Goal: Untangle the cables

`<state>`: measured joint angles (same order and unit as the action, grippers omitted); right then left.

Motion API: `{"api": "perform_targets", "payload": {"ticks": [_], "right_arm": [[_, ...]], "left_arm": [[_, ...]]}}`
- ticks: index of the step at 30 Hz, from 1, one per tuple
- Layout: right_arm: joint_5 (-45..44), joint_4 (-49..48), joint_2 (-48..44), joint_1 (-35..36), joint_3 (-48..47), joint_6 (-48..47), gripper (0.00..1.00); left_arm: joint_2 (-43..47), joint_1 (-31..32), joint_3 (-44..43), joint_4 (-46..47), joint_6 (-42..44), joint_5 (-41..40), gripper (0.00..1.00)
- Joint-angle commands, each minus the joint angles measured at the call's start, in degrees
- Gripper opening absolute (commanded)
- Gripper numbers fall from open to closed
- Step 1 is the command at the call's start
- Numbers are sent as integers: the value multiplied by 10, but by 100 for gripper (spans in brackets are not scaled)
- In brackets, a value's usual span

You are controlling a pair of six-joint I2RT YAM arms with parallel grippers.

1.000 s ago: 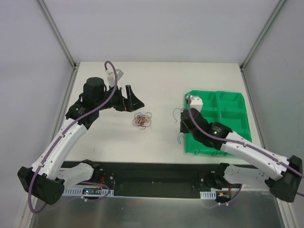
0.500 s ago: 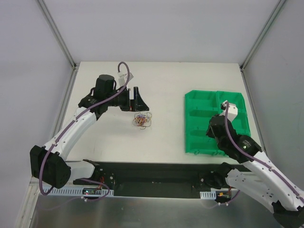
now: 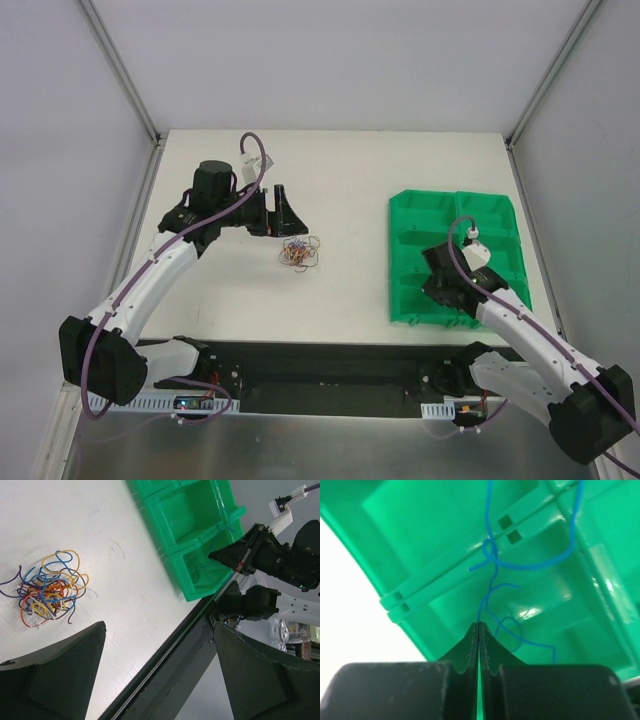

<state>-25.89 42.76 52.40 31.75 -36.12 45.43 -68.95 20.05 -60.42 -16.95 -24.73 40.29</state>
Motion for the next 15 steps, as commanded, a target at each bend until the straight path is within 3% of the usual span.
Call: {"api": "perform_targets", "payload": {"ticks": [1, 7, 10, 12, 15], "right_arm": [[114, -90, 17, -45, 5, 33, 1], [177, -120, 45, -67, 17, 15, 1], [171, -89, 27, -66, 3, -36, 22], [160, -61, -2, -66, -6, -76, 44], [132, -17, -62, -67, -12, -107, 64]], "left_arm": [[12, -9, 0, 17, 14, 19, 88], [12, -12, 2, 17, 14, 22, 88], [11, -12, 2, 17, 16, 20, 88], [10, -12, 3, 17, 17, 19, 88], [4, -12, 2, 17, 14, 26, 88]]}}
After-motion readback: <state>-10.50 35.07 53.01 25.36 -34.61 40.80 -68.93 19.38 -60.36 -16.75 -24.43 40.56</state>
